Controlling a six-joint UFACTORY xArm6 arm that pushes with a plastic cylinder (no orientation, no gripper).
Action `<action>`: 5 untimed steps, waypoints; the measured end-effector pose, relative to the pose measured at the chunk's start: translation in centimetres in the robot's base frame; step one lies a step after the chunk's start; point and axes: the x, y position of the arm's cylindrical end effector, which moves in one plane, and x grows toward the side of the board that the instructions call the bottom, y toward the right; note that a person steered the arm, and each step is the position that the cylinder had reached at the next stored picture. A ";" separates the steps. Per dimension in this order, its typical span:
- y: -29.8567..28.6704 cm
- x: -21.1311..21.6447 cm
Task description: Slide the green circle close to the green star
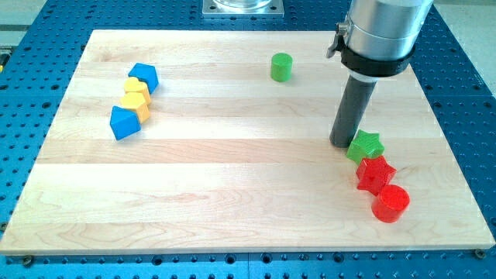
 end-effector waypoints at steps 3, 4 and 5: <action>1.5 -1.5; -2.7 -5.3; -12.3 -7.7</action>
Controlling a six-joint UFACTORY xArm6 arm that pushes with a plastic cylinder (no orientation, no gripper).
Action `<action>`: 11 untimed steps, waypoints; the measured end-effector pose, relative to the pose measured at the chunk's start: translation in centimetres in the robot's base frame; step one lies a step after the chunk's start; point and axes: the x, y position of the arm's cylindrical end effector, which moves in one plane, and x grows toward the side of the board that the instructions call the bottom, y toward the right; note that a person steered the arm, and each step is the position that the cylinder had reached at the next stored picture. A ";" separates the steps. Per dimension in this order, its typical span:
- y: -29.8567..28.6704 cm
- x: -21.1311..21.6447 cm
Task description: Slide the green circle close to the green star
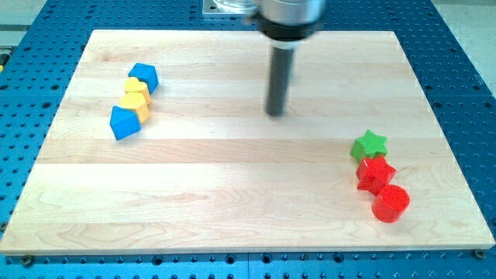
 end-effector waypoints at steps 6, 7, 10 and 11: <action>12.4 -2.2; 12.4 2.2; 14.4 -0.6; 14.4 2.0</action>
